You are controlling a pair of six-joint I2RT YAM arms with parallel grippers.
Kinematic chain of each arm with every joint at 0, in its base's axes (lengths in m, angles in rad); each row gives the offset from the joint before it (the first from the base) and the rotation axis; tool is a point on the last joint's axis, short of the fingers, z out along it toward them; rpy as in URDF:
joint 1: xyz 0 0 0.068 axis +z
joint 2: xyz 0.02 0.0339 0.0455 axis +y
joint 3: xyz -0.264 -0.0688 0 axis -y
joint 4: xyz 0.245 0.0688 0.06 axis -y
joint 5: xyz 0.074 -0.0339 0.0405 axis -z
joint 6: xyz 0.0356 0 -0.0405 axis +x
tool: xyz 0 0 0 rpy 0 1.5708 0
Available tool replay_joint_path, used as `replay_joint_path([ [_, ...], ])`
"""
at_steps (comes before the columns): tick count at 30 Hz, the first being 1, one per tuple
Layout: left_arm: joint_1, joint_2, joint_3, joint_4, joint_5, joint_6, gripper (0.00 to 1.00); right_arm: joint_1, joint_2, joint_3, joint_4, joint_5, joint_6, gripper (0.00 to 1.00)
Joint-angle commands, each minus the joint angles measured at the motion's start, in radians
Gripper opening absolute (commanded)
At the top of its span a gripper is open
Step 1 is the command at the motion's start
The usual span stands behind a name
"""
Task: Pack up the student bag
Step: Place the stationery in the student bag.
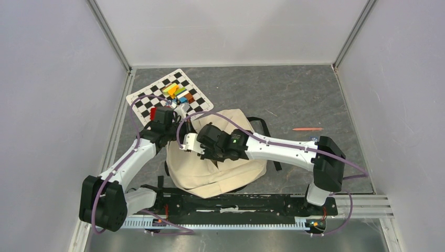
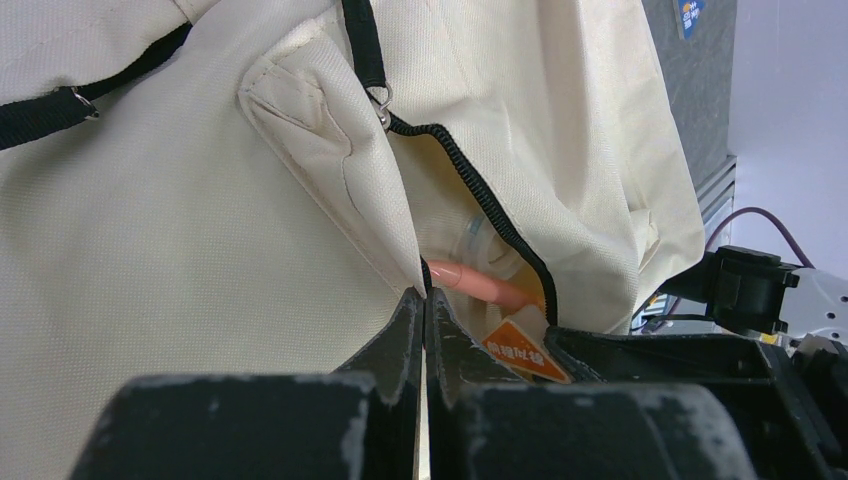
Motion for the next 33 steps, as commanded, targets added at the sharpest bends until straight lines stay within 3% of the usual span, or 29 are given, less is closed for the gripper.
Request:
replay_joint_path([
  [1, 0.012, -0.019, 0.037, 0.022, 0.009, 0.038, 0.02, 0.018, -0.008, 0.030, 0.029, -0.014, -0.010, 0.28],
  [7, 0.012, -0.018, 0.038, 0.021, 0.010, 0.038, 0.02, 0.020, -0.044, 0.060, 0.044, 0.060, 0.033, 0.60],
  [10, 0.013, -0.020, 0.038, 0.021, 0.009, 0.038, 0.02, 0.020, -0.072, 0.063, 0.043, 0.140, 0.065, 0.69],
  [17, 0.013, -0.021, 0.037, 0.022, 0.009, 0.036, 0.02, 0.021, -0.165, -0.022, 0.127, 0.288, 0.173, 0.74],
  [23, 0.014, -0.018, 0.037, 0.021, 0.009, 0.038, 0.02, 0.025, -0.173, -0.077, 0.193, 0.339, 0.268, 0.63],
  [28, 0.013, -0.030, 0.037, 0.022, 0.003, 0.038, 0.02, 0.004, -0.219, -0.081, 0.172, 0.456, 0.338, 0.82],
  [33, 0.015, -0.046, 0.034, 0.028, -0.006, 0.036, 0.02, -0.159, -0.365, -0.201, 0.170, 0.386, 0.397, 0.92],
])
